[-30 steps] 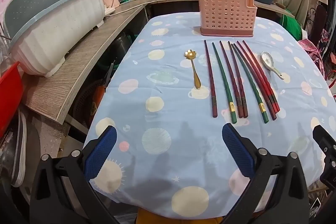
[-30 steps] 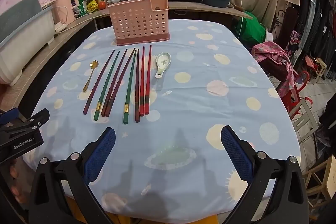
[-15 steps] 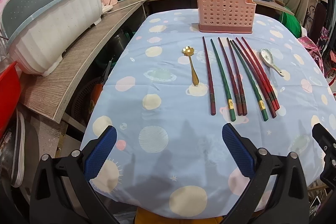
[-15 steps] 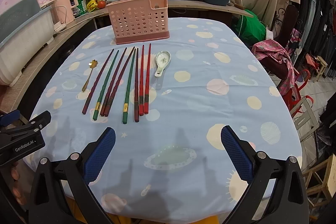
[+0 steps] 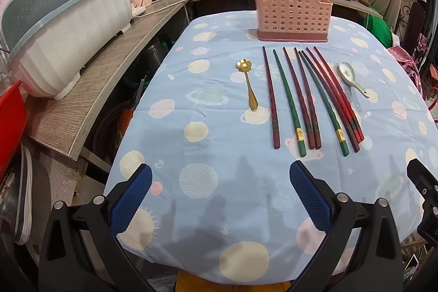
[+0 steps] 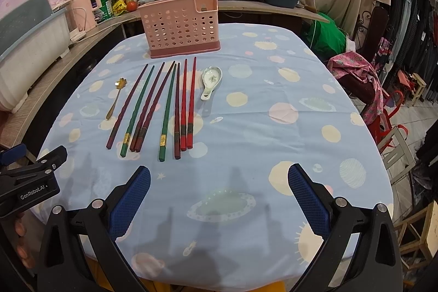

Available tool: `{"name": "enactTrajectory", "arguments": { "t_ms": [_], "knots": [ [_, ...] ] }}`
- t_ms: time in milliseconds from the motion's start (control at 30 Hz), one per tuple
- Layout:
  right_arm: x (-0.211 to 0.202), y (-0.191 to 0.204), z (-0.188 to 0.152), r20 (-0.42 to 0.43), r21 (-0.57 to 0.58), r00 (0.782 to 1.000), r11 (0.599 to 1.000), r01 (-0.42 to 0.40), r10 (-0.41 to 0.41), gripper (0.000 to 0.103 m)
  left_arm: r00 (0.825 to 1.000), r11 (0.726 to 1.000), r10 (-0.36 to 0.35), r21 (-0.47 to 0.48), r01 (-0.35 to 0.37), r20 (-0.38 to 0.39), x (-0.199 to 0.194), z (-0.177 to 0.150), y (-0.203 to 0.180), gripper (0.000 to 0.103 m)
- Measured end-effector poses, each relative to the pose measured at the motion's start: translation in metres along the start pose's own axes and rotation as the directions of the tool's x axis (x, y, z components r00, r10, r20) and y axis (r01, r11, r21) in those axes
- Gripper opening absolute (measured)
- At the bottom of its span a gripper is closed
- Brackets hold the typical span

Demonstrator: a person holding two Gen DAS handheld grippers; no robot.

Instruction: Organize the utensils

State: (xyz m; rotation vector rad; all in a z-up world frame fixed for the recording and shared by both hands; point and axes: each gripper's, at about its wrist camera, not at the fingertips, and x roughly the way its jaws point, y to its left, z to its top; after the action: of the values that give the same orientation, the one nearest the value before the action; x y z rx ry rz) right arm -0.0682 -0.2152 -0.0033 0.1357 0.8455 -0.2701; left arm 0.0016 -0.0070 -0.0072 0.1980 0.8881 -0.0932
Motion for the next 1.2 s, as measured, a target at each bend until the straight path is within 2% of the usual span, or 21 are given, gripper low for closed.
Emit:
{"name": "enactTrajectory", "arguments": {
  "t_ms": [1200],
  "knots": [
    [-0.0004, 0.0010, -0.0001, -0.002, -0.001, 1.000, 1.000, -0.001, 0.001, 0.096, 1.000, 1.000, -0.005, -0.003, 0.005, -0.010, 0.0009, -0.0033, -0.0022, 0.096]
  ]
}}
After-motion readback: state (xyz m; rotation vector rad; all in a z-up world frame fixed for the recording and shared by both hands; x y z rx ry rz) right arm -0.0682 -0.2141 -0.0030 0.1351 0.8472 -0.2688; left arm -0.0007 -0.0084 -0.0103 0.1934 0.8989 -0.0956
